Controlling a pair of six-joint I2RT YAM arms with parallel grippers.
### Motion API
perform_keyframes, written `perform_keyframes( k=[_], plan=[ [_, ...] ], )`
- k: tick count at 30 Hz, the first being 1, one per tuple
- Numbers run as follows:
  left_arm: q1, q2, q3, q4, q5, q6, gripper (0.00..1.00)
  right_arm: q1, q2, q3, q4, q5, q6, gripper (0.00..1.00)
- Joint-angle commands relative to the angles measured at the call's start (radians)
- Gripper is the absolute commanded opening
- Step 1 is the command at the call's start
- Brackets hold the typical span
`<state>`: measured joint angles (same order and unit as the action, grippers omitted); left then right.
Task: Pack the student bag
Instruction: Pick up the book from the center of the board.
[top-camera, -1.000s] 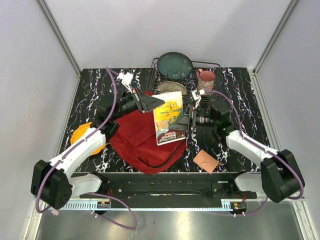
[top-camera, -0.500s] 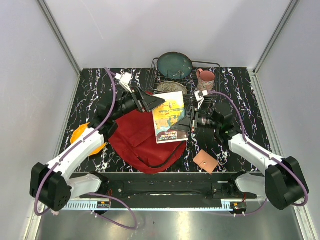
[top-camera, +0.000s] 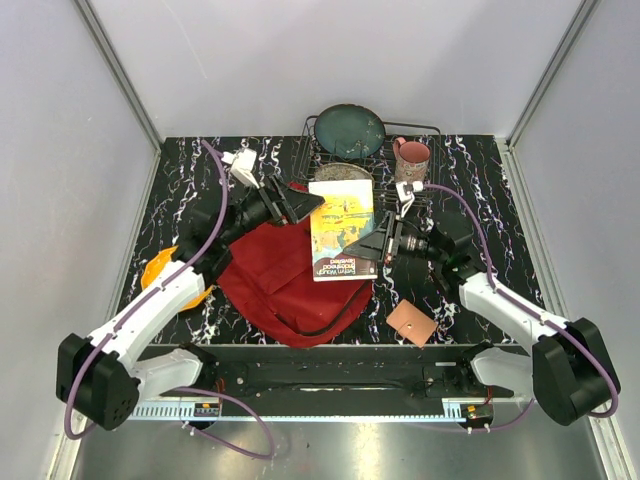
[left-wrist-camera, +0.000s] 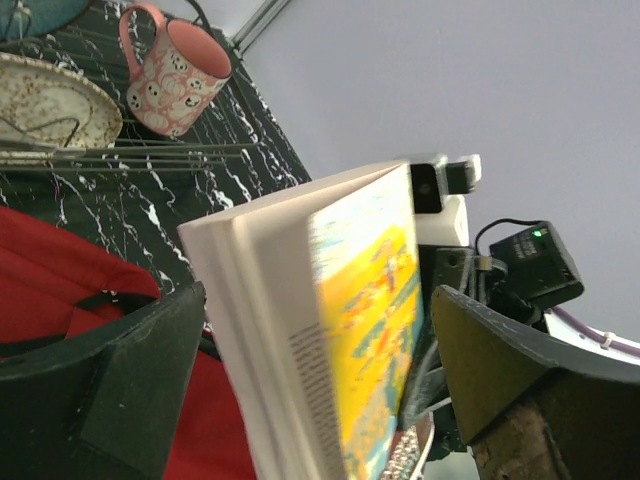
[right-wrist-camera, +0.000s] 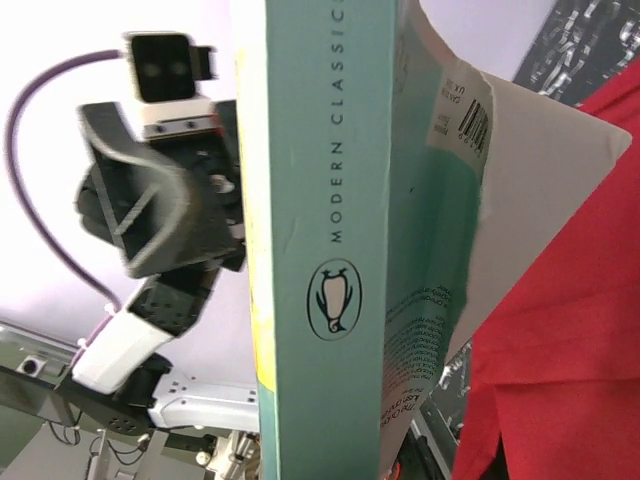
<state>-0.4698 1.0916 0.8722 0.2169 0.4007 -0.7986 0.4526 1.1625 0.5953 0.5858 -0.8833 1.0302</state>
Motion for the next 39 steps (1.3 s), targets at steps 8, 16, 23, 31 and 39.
perform_keyframes(
  k=[8,16,23,31,39],
  plan=[
    [0.0,0.094,-0.038,0.249,0.096,-0.123,0.99,0.003,0.022,0.014,0.453,-0.091,0.209,0.0],
    [0.0,0.183,-0.073,0.616,0.242,-0.286,0.99,0.003,0.055,0.001,0.52,-0.111,0.248,0.0],
    [-0.003,0.195,-0.064,0.687,0.291,-0.314,0.52,0.003,0.091,0.012,0.482,-0.14,0.219,0.0],
    [0.0,0.087,-0.055,0.364,0.141,-0.161,0.0,0.003,0.057,0.032,0.255,-0.071,0.093,0.52],
    [0.006,-0.24,-0.133,0.021,-0.385,-0.117,0.0,0.003,-0.155,0.032,-0.369,0.389,-0.137,1.0]
  ],
)
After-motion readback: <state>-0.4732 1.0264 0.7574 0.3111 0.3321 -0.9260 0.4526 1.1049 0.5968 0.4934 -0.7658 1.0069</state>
